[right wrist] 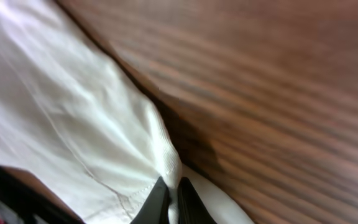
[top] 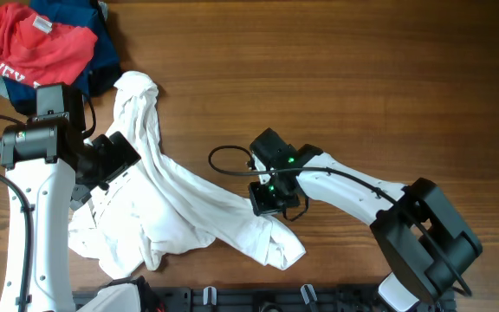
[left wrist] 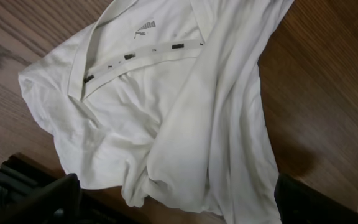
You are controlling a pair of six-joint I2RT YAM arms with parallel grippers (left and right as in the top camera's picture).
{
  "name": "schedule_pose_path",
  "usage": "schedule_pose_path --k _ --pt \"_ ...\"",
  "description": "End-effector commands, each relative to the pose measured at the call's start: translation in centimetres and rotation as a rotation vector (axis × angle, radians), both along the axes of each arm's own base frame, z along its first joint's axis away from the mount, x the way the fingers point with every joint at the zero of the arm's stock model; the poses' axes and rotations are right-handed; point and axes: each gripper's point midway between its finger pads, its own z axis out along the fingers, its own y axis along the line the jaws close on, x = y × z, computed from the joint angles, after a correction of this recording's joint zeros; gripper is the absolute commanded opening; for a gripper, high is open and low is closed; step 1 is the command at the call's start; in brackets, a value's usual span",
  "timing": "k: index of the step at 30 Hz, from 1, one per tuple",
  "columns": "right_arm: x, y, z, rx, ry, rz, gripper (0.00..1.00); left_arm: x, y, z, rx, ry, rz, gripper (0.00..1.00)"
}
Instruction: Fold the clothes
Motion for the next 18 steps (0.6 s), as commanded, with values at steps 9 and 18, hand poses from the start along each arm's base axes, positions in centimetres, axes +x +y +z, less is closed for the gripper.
schedule_pose_path --k 9,18 --pt "8.8 -3.7 2.8 -0.023 -0.143 -0.176 0.05 0.1 -0.1 0.1 -0.007 -0.013 0.003 1.0" --pt "12.2 -4.8 4.8 -0.02 -0.234 -0.2 0.08 0.4 0.0 0.1 -0.005 -0.028 0.003 1.0"
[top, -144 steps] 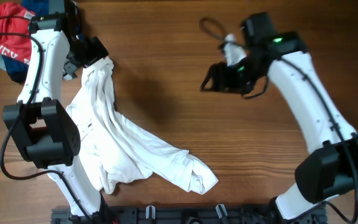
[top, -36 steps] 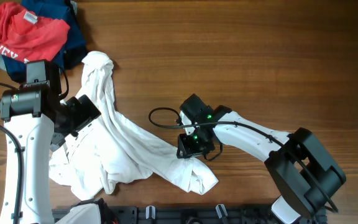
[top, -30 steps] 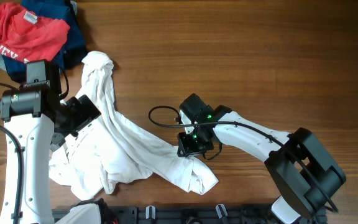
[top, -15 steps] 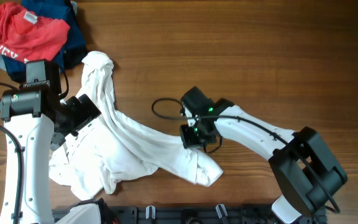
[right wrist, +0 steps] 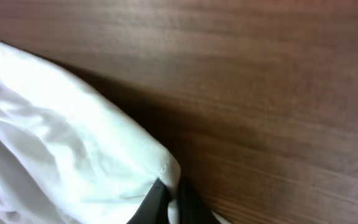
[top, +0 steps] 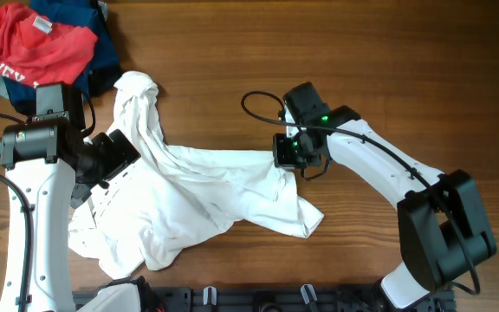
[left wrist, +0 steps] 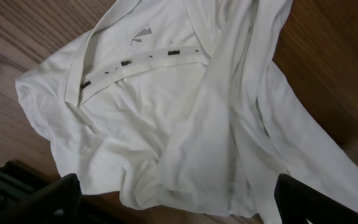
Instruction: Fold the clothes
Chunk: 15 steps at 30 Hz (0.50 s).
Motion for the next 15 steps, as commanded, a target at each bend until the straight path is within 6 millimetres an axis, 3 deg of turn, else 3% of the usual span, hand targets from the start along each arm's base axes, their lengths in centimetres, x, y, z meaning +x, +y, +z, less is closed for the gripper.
schedule_pose_path --k 1,5,12,14,15 --pt "2.4 -0.4 1.4 -0.032 -0.085 -0.002 0.08 0.0 -0.1 0.0 -0.007 -0.009 0.003 1.0" --pt "5.0 -3.3 1.7 -0.135 -0.154 -0.127 0.1 0.0 -0.1 0.0 -0.007 -0.011 0.003 1.0" --pt "9.5 -8.3 2.6 -0.1 -0.232 -0.285 0.04 0.4 0.0 -0.2 -0.005 -0.025 0.003 1.0" --pt "9.4 -7.8 2.9 -0.01 -0.212 -0.235 0.06 0.4 0.0 -1.0 -0.006 -0.021 0.003 1.0" --pt "8.9 -7.1 3.1 0.047 -0.188 -0.197 0.13 0.3 -0.1 -1.5 -0.007 -0.016 0.003 1.0"
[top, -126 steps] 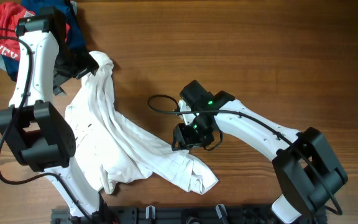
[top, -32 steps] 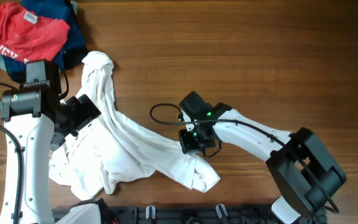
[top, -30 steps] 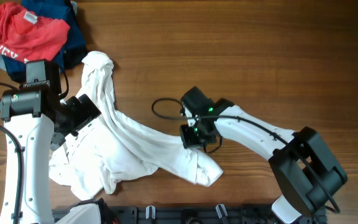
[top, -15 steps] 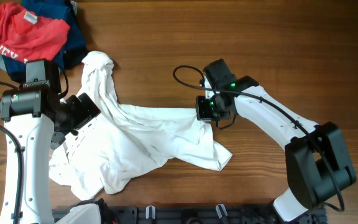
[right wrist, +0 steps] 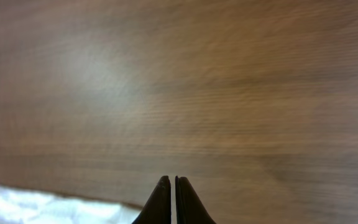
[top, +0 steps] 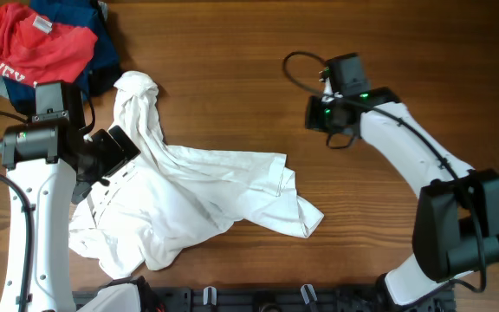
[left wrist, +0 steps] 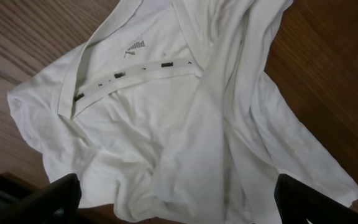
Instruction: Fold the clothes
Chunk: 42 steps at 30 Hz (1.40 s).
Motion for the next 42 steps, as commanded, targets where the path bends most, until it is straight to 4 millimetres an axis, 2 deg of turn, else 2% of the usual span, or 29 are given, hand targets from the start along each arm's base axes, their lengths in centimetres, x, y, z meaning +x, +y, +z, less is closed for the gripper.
schedule_pose_path --k 1,4,10,13,16,26,34,42 --pt "-0.7 2.1 1.1 0.15 0.022 0.127 0.22 -0.6 -0.2 -1.8 -0.014 0.023 0.003 1.0" --pt "-2.4 3.4 0.9 0.18 0.067 0.199 0.34 -0.6 -0.2 -3.0 -0.015 0.024 0.003 1.0" --pt "-5.9 5.8 -0.9 0.218 0.178 0.212 0.36 -0.3 -0.6 -3.2 -0.034 0.014 -0.001 1.0" --pt "-7.0 6.1 -1.8 0.216 0.221 0.182 0.4 -0.3 -0.6 -3.2 -0.034 0.015 -0.001 1.0" --pt "-7.8 5.8 -2.8 0.22 0.254 0.147 0.39 -0.4 -0.6 -3.2 -0.034 0.016 -0.001 1.0" --pt "-8.7 5.7 -4.5 0.234 0.278 0.112 0.41 -0.3 -0.6 -3.2 -0.035 0.016 -0.001 1.0" --pt "-8.8 8.3 -6.1 0.25 0.283 0.148 0.43 -0.5 -0.6 -3.2 -0.035 0.023 -0.001 1.0" --pt "-8.5 7.6 -7.1 0.211 0.283 0.114 0.44 -0.6 -0.6 -3.2 -0.036 0.026 -0.001 1.0"
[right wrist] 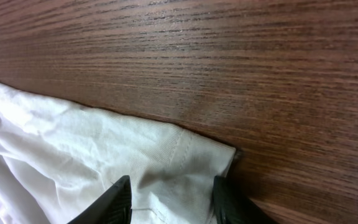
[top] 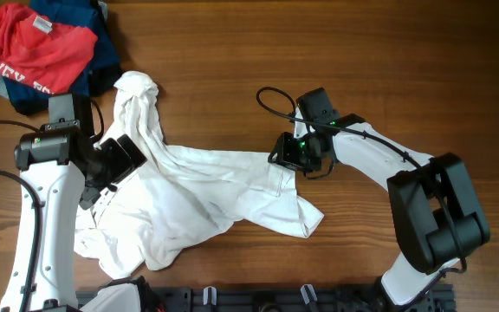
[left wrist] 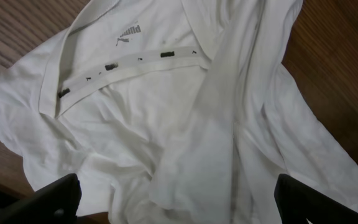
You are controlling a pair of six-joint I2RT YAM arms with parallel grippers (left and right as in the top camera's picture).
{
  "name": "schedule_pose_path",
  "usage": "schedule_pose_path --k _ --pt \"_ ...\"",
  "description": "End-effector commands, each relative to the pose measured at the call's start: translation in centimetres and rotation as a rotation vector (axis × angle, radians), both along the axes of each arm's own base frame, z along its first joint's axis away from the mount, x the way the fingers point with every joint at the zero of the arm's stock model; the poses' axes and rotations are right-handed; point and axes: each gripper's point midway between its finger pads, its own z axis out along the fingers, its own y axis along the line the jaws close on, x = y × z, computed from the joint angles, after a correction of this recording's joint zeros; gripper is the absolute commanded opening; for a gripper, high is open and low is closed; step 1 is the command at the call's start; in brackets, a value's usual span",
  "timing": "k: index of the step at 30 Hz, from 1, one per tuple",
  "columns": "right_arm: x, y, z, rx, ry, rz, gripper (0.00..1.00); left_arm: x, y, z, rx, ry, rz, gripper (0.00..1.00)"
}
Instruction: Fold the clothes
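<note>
A white shirt (top: pixel 193 195) lies crumpled on the wooden table (top: pixel 388 61), stretching from the left edge to the middle. My right gripper (top: pixel 286 156) is open right over the shirt's right corner (right wrist: pixel 191 152), its fingertips (right wrist: pixel 120 196) either side of the hem. My left gripper (top: pixel 115 160) hangs open above the shirt's collar (left wrist: pixel 126 65), where a printed neck tape and small logo show. Nothing is held by either gripper.
A pile of red clothes (top: pixel 33 48) and blue clothes (top: pixel 76 17) lies at the far left corner. A black rack (top: pixel 258 299) runs along the near edge. The right arm's cable (top: pixel 271 95) loops over the table.
My right gripper was shut and empty over bare wood at the far right. Now it is open, down at the shirt's right corner. The left arm has shifted slightly over the collar.
My right gripper was shut on the shirt's hem near the middle front. It then held that hem farther back and right, the shirt stretched out. Then it was off the cloth, shut over bare wood. Now it is open at the corner again.
</note>
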Motion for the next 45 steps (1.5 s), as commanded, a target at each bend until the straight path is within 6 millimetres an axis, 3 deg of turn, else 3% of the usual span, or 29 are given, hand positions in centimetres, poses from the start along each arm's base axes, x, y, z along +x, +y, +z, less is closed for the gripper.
schedule_pose_path --k 1,5,9,16,22,26,30,34,38,45 --pt "-0.2 -0.5 -1.2 -0.034 0.022 -0.019 0.45 -0.1 -0.1 0.1 -0.009 -0.003 0.003 1.0" --pt "0.1 -2.2 -1.9 -0.131 0.006 -0.052 0.51 -0.1 -0.1 0.1 -0.009 -0.002 0.003 1.0" --pt "0.1 -2.3 -1.9 -0.139 0.006 -0.049 0.54 -0.1 -0.1 0.1 -0.009 -0.003 0.003 1.0" --pt "-0.6 -1.6 -1.9 -0.114 0.032 -0.033 0.33 -0.1 -0.1 0.1 -0.009 -0.003 0.003 1.0" --pt "-1.0 0.0 -3.3 -0.111 0.045 -0.03 0.04 -0.1 -0.1 0.1 -0.009 -0.003 0.003 1.0" --pt "0.3 0.4 -3.1 -0.089 0.001 -0.038 0.04 -0.1 -0.1 0.1 -0.009 -0.003 0.003 1.0" --pt "3.0 -0.4 -2.0 -0.086 -0.062 -0.082 0.04 -0.1 -0.1 0.1 -0.009 -0.003 0.003 1.0" --pt "8.0 -3.7 0.1 -0.104 -0.155 -0.189 0.04 -0.1 -0.1 0.1 -0.008 -0.004 0.003 1.0" --pt "13.5 -9.3 2.4 -0.142 -0.292 -0.337 0.04 0.3 -0.1 0.2 -0.006 -0.022 0.003 1.0" --pt "20.1 -18.3 6.7 -0.186 -0.542 -0.545 0.04 1.0 -0.1 -0.1 -0.006 -0.049 0.001 1.0"
